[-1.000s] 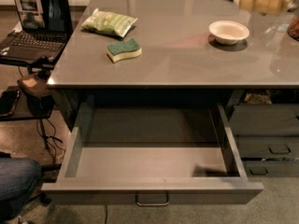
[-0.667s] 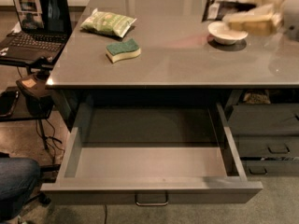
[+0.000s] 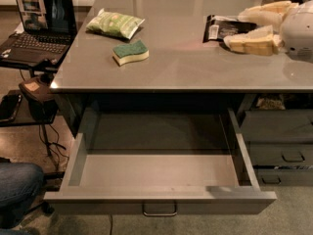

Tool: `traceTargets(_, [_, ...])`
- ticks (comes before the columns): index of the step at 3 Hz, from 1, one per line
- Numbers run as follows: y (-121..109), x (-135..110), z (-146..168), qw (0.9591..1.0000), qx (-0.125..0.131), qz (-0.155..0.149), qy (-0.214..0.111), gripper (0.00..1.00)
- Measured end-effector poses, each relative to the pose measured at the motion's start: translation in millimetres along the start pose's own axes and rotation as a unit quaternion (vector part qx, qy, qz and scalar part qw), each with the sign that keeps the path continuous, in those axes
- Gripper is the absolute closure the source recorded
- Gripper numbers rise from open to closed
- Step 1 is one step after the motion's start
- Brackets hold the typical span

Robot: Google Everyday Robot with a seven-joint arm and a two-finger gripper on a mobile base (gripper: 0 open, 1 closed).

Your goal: Place rxbar chocolate into top drawer

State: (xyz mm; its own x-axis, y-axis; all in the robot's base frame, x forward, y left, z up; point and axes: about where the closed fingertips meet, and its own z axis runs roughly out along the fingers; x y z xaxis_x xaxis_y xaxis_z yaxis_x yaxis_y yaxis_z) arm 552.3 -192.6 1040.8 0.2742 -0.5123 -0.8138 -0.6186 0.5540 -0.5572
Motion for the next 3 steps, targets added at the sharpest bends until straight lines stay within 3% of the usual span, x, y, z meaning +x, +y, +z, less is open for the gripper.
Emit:
traceTargets(1, [35, 20, 22, 0.999, -0.038, 0.021, 0.005, 1.0])
traceTargets(2, [121, 67, 60, 0.9895, -0.131, 0.046, 0.039, 1.0])
traceTargets(3, [121, 67, 60, 0.9895, -0.132, 0.046, 0.039, 1.0])
